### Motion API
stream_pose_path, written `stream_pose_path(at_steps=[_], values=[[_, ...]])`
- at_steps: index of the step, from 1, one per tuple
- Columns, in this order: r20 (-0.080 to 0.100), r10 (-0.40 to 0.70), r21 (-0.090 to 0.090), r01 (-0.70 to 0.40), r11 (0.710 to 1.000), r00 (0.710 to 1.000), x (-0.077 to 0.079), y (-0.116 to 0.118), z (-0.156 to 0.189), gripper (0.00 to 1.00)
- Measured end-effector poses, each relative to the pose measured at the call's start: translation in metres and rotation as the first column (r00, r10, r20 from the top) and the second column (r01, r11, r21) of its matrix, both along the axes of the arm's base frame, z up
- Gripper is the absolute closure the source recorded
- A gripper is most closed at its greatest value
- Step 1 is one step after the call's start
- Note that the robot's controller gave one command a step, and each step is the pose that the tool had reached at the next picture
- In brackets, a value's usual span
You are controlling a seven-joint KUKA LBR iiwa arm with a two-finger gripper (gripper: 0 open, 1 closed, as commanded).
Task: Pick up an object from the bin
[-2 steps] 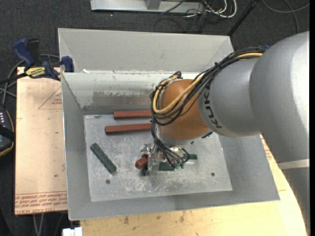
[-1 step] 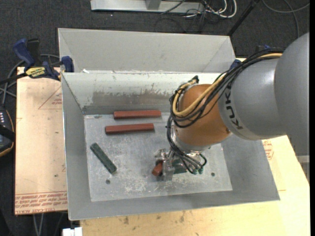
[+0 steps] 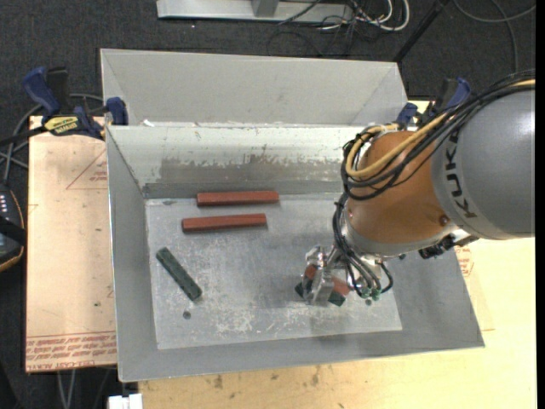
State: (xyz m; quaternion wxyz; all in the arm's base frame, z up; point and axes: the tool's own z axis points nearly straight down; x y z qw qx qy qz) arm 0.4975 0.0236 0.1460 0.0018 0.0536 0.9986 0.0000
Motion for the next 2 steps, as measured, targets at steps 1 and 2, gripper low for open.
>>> stream_pose_path(at_steps=[1, 2], values=[[-0.002, 0.0, 0.001, 0.0, 1.0, 1.0, 0.0, 0.001, -0.001, 0.0], [-0.007, -0.045, 0.0, 0.045, 0.999, 0.999, 0.027, -0.054, -0.08, 0.0]])
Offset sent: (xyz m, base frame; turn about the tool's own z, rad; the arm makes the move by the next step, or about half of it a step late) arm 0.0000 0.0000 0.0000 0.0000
